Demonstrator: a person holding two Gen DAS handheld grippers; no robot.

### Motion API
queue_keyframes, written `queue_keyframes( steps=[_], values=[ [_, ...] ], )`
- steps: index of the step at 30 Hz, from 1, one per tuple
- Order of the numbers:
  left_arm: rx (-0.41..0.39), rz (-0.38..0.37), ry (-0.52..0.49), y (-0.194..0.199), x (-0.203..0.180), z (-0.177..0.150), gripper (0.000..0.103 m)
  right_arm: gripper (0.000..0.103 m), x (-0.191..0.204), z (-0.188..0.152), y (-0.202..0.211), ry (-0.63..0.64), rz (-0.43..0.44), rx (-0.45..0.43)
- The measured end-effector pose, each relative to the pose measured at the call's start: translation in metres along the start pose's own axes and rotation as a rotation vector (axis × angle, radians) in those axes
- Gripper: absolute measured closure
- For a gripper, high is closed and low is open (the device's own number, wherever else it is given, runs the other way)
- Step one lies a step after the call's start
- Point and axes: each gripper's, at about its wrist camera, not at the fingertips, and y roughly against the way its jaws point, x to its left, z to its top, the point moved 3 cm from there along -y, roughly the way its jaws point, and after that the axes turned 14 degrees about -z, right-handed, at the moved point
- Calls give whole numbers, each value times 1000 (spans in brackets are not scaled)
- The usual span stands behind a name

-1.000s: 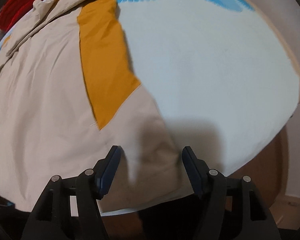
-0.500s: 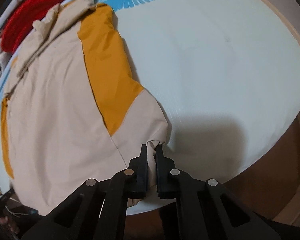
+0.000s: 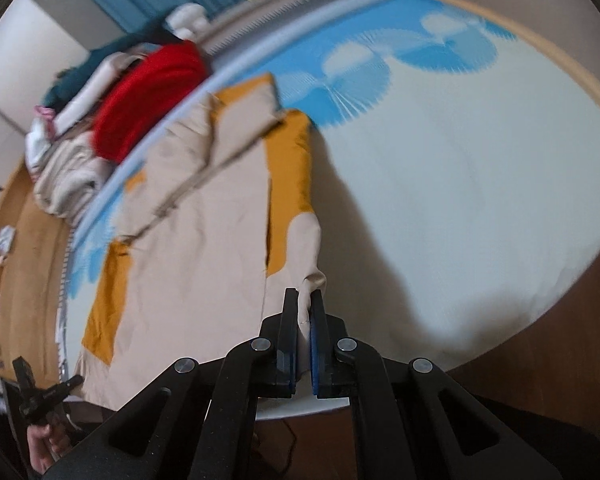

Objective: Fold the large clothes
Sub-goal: 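Lift the hem with both tools and fold it up toward the hood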

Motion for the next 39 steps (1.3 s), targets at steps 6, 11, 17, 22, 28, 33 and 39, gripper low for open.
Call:
queue_keyframes(
  steps=[6,11,17,22,28,33,39],
  values=[
    [-13,-80,-91,59,-29,-13,95,99,1,-3,78,23,85,-106],
    [3,-142,-112,102,-40,-43,95,99,-17,-30,143,-4,144,-153],
    [15,-189,-90,129,-42,-64,95,99,-40,-67,200,-33,137,-168],
    [11,-170,-40,114,-28,-51,95,99,-45,-66,213,-51,128,-195],
    [-28,-177,11,77,-12,10,95,99,-31,-19,168,-58,104,-186],
    [-69,-178,43,37,-2,75,95,99,-16,49,101,-101,75,-180],
    [-73,-154,110,-46,23,159,95,99,13,138,-3,-136,41,-136]
  ],
)
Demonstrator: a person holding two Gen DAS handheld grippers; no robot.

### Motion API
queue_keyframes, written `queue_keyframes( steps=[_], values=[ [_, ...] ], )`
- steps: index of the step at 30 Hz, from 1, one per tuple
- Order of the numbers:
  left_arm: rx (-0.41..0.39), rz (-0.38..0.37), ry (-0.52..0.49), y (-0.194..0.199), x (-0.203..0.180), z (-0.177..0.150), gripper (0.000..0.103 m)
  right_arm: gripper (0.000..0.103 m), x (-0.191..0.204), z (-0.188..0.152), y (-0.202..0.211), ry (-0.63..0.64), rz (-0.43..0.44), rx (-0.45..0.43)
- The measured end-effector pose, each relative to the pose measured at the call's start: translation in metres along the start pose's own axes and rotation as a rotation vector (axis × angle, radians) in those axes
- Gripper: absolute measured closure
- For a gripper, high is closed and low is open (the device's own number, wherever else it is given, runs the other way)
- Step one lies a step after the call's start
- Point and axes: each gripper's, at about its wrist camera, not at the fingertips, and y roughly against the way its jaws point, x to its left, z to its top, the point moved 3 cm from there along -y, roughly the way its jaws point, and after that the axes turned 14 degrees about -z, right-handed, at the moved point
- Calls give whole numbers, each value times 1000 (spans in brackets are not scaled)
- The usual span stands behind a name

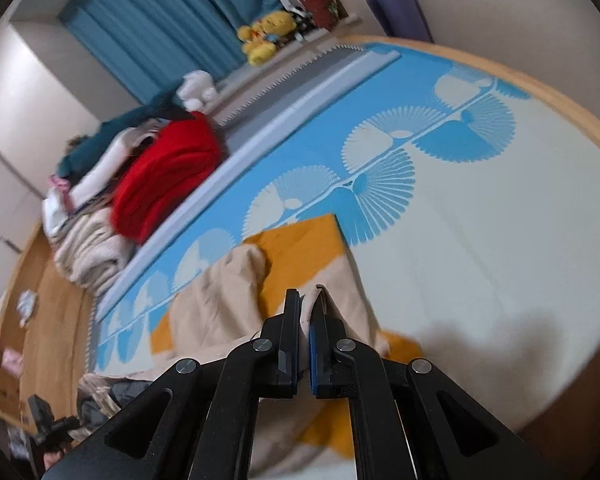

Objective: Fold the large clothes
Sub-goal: 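Lift the hem with both tools and fold it up toward the hood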

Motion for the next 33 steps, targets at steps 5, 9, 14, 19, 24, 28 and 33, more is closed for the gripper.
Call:
queue_keyframes(
  steps=[5,9,14,19,24,28,33],
  values=[
    [33,66,50,-63,38,43,95,99,28,41,-115,29,-46,88],
    [89,97,76,-87,59,54,94,99,36,49,-169,78,-89,144],
    [87,20,136,-80,58,70,84,98,41,57,-203,64,-93,203],
    [-21,-28,138,-53,47,82,67,84,33,64,-194,-10,-42,204],
    [7,30,112,-58,43,72,65,68,24,75,-169,22,-92,86],
    [125,131,84,-83,52,53,57,52,18,68,-178,105,-109,138],
    [219,210,58,-105,66,36,56,51,12,32,-218,224,-119,342]
  ],
)
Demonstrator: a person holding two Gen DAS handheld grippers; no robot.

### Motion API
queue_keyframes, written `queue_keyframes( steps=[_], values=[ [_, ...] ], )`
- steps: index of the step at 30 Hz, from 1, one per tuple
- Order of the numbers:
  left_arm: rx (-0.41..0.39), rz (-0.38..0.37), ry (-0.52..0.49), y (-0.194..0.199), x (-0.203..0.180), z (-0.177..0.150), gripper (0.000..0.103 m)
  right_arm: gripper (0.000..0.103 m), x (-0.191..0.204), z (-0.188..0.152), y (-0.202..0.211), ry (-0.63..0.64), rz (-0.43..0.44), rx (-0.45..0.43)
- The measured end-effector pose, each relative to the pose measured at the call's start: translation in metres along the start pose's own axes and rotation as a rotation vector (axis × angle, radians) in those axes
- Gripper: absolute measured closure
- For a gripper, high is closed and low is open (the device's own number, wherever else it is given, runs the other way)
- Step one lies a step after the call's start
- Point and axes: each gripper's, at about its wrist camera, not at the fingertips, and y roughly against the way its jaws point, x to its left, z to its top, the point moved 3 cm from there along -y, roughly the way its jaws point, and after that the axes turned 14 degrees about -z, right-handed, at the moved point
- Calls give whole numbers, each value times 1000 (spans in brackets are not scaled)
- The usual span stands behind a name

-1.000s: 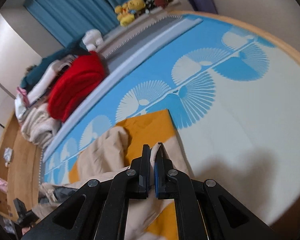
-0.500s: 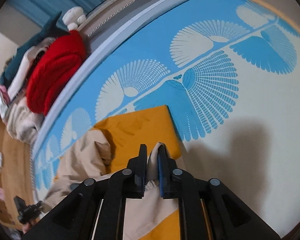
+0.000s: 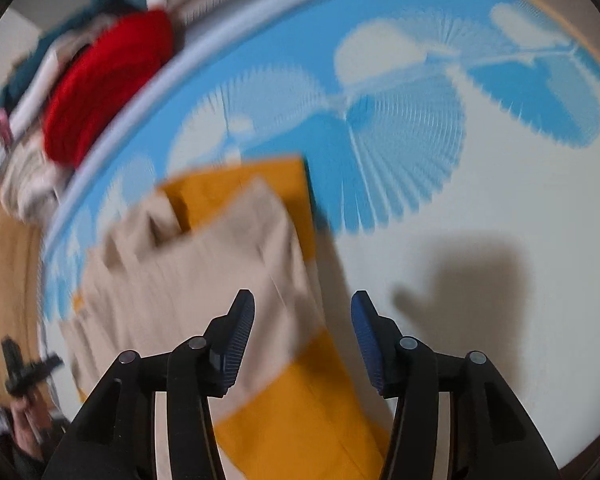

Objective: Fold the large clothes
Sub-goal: 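Lift the hem with both tools and fold it up toward the hood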

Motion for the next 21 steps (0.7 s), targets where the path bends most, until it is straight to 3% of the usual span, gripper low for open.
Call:
queue_keyframes(
  steps=[2,4,7,10,11,12,13,16,21],
  values=[
    [19,18,8,-7,5,-1,56,51,0,-8,-15,24,-28,55],
    [26,19,6,-10,6,-2,56,51,3,-15,-26,55,-5,109],
    [28,46,-10,-15,7,-2,58,51,10,-23,-31,113,-25,117],
    [41,42,-21,-21,4,-1,78,53,17,-32,-31,173,-57,112],
    [47,38,-28,-23,2,-1,88,58,19,-33,-29,182,-62,102],
    [47,39,-35,-24,0,-1,95,81,21,-34,-25,194,-61,91],
    [44,38,-52,-23,-3,0,98,91,22,-33,-21,200,-69,78],
    [11,40,-116,-12,-19,3,102,98,31,-31,5,227,-59,3],
    [-167,-24,-190,41,-45,17,103,100,37,-20,64,189,25,-171]
  ],
)
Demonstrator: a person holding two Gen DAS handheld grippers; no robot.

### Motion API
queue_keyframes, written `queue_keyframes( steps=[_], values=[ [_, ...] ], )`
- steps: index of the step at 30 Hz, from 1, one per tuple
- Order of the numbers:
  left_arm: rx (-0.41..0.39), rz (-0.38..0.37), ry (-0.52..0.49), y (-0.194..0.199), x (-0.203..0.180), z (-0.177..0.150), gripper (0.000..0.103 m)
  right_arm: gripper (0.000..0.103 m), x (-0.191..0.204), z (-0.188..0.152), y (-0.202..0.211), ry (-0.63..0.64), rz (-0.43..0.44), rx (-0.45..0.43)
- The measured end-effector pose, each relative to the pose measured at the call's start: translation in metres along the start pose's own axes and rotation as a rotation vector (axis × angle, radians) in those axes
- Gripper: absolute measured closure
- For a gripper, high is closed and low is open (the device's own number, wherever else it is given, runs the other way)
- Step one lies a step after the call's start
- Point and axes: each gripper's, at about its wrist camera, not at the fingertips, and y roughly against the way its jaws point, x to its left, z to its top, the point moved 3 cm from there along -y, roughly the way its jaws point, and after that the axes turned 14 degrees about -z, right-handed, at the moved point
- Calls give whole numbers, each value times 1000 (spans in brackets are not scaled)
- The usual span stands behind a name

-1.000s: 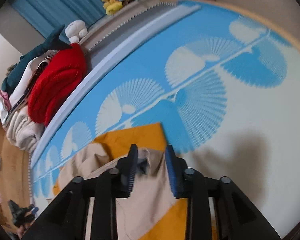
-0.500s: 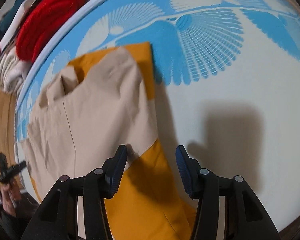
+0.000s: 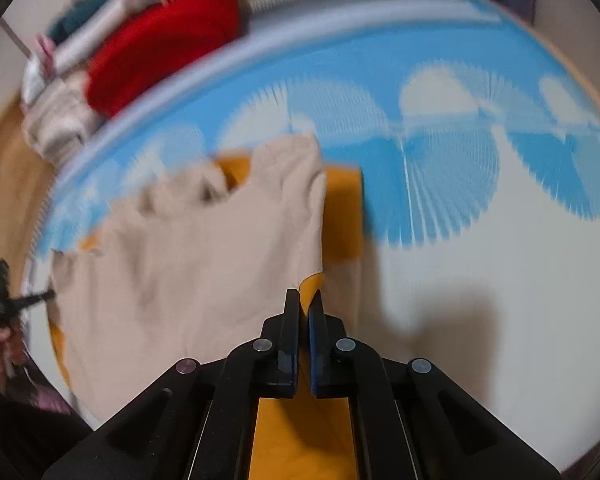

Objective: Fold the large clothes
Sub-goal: 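Lift the hem with both tools and fold it up toward the hood, then lower the folded hem onto the jacket and open both tools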

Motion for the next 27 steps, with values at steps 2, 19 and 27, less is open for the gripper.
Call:
queue_keyframes(
  steps=[2,19,27],
  values=[
    [-85,-24,1,16,-1,12,103,100,-2,13,23,-49,31,-86],
    [-76,223,23,-69,33,45,100,100,12,61,-83,-169,-182,-45],
    [-35,240,118,-61,44,41,76,96,1,47,-112,-190,-264,53]
  ],
)
